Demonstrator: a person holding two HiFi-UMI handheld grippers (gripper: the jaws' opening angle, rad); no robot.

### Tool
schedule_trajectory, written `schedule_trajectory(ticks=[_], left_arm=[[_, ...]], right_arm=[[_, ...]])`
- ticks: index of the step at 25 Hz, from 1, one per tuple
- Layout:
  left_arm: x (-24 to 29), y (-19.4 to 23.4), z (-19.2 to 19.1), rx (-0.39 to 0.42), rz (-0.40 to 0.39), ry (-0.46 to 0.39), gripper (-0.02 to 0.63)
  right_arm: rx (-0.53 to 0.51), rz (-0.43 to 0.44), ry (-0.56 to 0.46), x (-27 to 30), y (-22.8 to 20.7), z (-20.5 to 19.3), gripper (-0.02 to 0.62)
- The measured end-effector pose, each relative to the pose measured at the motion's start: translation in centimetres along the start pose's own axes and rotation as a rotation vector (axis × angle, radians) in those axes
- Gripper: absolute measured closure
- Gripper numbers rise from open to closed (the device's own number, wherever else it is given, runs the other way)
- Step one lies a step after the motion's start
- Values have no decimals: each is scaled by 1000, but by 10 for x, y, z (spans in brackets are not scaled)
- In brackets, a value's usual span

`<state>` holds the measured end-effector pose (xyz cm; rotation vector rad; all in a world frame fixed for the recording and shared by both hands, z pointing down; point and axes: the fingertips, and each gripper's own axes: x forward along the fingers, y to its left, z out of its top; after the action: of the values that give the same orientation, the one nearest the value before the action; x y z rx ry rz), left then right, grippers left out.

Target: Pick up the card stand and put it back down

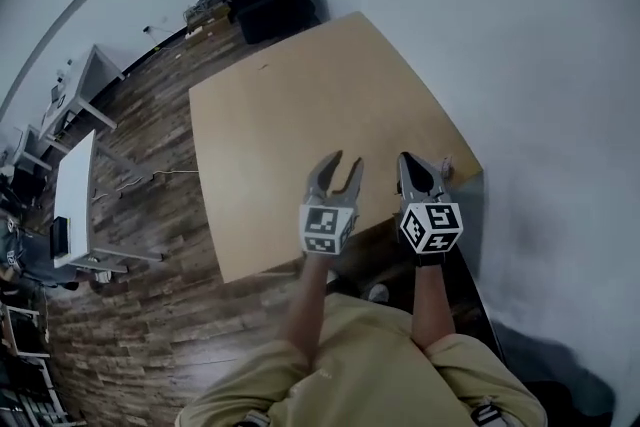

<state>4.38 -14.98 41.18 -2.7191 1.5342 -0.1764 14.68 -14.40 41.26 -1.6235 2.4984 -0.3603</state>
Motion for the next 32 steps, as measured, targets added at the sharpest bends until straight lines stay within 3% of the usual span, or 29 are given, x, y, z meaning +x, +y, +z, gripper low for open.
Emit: schedule_trajectory(ticks=[6, 12, 19, 32], left_arm=[[-47, 74, 23, -37, 156, -69, 507], [-104, 115, 28, -42, 251, -78, 601], [-184, 186, 18, -28, 309, -66, 604], [-270, 267, 1, -70, 320, -90, 604]], right_arm=[[-87, 136, -8, 36, 86, 10, 589], [-104, 165, -2, 46, 141, 12, 589], [-174, 200, 49, 69, 240, -18, 589], [-228, 233, 101, 89, 354, -64, 589]])
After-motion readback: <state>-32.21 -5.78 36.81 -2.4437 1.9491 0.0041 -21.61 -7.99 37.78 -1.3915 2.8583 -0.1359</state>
